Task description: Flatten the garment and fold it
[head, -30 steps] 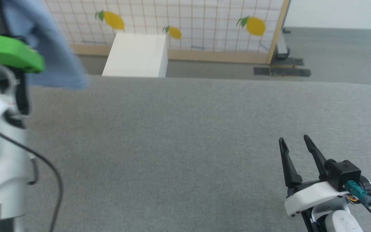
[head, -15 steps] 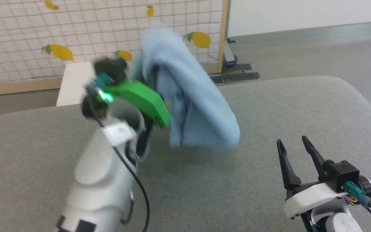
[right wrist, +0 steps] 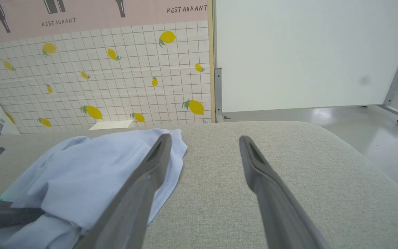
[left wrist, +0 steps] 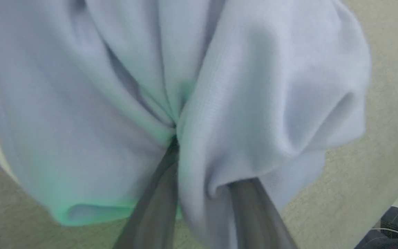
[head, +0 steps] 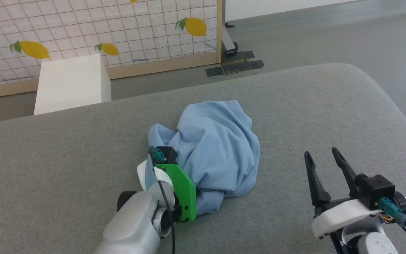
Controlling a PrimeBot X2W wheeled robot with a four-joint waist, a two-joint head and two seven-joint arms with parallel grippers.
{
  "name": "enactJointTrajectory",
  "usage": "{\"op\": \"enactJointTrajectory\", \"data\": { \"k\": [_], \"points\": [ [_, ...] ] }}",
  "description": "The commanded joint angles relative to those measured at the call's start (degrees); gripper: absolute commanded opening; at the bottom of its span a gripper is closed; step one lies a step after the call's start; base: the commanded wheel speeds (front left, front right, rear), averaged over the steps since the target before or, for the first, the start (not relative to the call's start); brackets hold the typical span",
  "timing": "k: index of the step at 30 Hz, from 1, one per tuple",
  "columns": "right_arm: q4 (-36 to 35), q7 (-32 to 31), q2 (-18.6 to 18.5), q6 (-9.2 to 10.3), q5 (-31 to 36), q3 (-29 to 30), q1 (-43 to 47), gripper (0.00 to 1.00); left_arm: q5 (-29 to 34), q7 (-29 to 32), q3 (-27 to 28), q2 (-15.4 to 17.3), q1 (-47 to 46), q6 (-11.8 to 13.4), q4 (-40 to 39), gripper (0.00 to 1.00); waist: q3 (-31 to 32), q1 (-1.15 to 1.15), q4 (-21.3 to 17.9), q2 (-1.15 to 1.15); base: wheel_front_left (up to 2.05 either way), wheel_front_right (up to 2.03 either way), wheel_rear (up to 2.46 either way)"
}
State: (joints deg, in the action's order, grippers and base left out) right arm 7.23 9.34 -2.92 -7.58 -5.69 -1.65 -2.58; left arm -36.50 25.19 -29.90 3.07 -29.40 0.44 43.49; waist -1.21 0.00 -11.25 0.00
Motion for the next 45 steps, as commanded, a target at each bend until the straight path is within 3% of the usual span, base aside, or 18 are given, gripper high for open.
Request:
{"op": "enactJointTrajectory", "data": {
  "k": [1, 3, 4, 15, 20, 24, 35, 39, 45],
  "points": [
    [0.19, 0.21, 0.04, 0.09, -0.61, -0.04, -0.77, 1.0, -0.86, -1.09, 0.66, 0.05, 1.94, -0.1, -0.5, 1.0, 0.36, 0.0, 0.8, 0.0, 0.0, 0.0, 0.0],
    [0.3, 0.32, 0.04, 0.09, -0.82, 0.06, -0.72, 1.0, -0.92, -5.34, 2.04, 0.8, 2.48, 0.24, -3.1, 1.0, 0.63, 0.0, 1.42, 0.0, 0.0, 0.0, 0.0],
    [0.05, 0.44, 0.04, 0.09, -1.02, 0.38, -0.5, 1.0, -1.33, -17.08, 6.99, 2.59, 4.95, 2.47, -10.7, 1.0, 1.01, 0.0, 3.74, 0.0, 0.0, 0.0, 0.0],
    [-0.63, 0.49, 0.04, 0.09, -1.02, 1.27, -0.96, 1.0, 2.88, -37.14, 13.71, 9.31, 14.12, 5.61, -25.98, 1.0, 1.01, 0.0, 8.4, 0.0, 0.0, 0.0, 0.0],
    [-0.46, 0.07, 0.04, 0.09, -0.47, 2.3, -2.1, 1.0, 6.68, -39.94, 16.25, 11.26, 17.34, 6.14, -29.01, 1.0, 0.18, 0.0, 10.5, 0.0, 0.0, 0.0, 0.0],
    [1.52, -2.8, 0.04, 0.09, -0.83, 3.7, -5.15, 1.0, 11.01, -40.15, 19.27, 10.97, 19.18, 4.93, -32.9, 1.0, -1.67, 0.0, 12.38, 0.0, 0.0, 0.0, 0.0],
    [20.42, -24.77, 0.04, 0.09, 3.53, 8.64, -23.76, 1.0, 19.58, -40.17, 26.38, 4.25, 21.24, -0.94, -37.97, 1.0, -9.24, 0.0, 17.91, 0.0, 0.0, 0.0, 0.0],
    [30.26, -32.6, 0.04, 0.09, 7.36, 14.45, -32.98, 1.0, 22.7, -40.18, 28.37, 1.49, 20.76, -3.35, -39.23, 1.0, -12.85, 0.0, 20.38, 0.0, 0.0, 0.0, 0.0],
    [37.95, -39.45, 0.04, 0.09, 10.17, 20.09, -37.72, 1.0, 24.04, -40.18, 28.8, 0.27, 20.04, -4.86, -39.01, 1.0, -14.25, 0.0, 21.52, 0.0, 0.0, 0.0, 0.0]
  ]
}}
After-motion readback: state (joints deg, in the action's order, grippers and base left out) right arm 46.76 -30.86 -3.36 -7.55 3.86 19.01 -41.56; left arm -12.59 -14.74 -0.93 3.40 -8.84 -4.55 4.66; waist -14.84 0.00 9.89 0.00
